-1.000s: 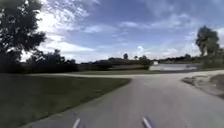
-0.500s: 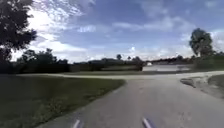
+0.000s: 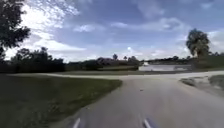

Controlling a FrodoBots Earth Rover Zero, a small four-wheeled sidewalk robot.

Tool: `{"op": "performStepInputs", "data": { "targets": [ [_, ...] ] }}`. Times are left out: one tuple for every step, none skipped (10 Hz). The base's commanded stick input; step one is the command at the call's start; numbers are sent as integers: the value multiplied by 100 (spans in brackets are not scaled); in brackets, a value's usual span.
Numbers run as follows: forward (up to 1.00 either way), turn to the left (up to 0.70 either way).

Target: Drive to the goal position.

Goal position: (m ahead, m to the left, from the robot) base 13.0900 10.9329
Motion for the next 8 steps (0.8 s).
{"op": "performStepInputs", "data": {
  "targets": [
    [69,3],
    [69,1],
    [69,-13],
    [69,-18],
    [69,3],
    [69,3],
    [69,3],
    [69,3]
  ]
}}
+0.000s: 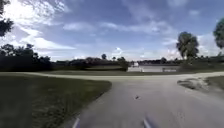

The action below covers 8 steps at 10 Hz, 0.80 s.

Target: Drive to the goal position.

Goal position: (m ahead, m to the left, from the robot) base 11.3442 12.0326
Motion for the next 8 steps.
{"op": "performStepInputs", "data": {
  "targets": [
    [69,3],
    [69,3],
    [69,3],
    [69,3],
    [69,3],
    [69,3],
    [69,3],
    [69,3]
  ]
}}
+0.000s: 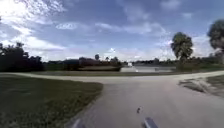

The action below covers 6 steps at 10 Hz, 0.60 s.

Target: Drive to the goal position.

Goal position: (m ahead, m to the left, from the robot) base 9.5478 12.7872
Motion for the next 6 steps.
{"op": "performStepInputs", "data": {
  "targets": [
    [69,3],
    [69,3],
    [69,3],
    [69,3],
    [69,3],
    [69,3]
  ]
}}
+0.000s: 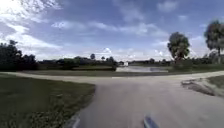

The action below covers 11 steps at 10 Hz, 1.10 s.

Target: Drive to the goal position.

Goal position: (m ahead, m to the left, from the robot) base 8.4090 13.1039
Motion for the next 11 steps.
{"op": "performStepInputs", "data": {
  "targets": [
    [69,3],
    [69,3],
    [69,3],
    [69,3],
    [69,3],
    [69,3],
    [69,3],
    [69,3],
    [69,3],
    [69,3],
    [69,3]
  ]
}}
